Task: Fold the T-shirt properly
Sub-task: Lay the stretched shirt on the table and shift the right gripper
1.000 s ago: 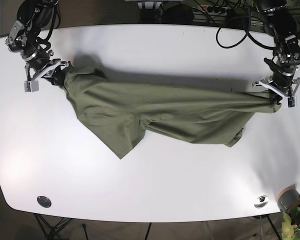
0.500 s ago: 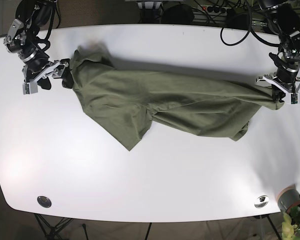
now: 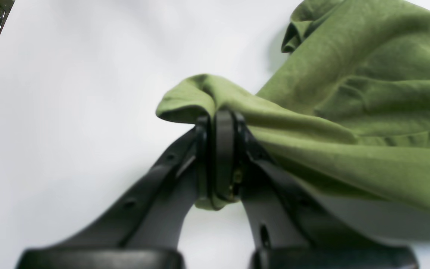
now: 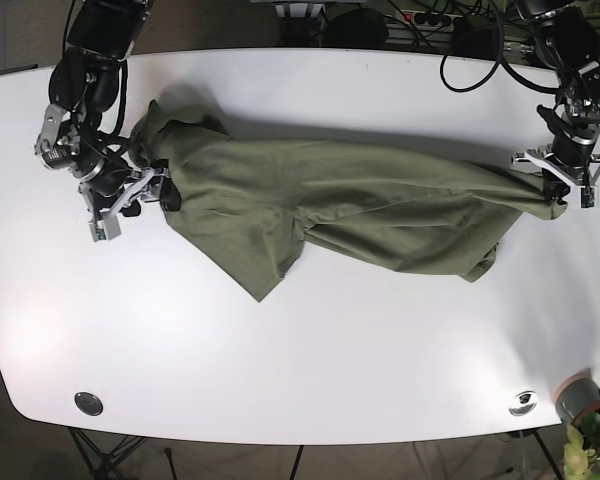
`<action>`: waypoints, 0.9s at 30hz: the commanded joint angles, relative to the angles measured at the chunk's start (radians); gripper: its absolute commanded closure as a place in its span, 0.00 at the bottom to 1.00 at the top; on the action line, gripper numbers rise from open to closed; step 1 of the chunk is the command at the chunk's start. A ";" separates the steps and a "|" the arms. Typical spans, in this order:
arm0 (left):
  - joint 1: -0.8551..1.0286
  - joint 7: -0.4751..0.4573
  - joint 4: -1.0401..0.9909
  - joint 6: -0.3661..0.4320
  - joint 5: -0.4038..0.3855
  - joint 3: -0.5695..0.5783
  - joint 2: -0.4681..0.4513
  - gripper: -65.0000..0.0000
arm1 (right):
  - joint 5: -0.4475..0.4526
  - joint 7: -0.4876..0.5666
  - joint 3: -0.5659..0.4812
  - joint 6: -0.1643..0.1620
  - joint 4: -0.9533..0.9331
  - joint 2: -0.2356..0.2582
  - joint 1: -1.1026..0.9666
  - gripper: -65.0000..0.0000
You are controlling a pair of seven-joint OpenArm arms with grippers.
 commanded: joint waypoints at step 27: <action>-0.006 -0.023 0.015 -0.002 -0.011 -0.004 -0.020 1.00 | -0.110 0.150 -0.147 0.004 -0.147 -0.059 0.053 0.30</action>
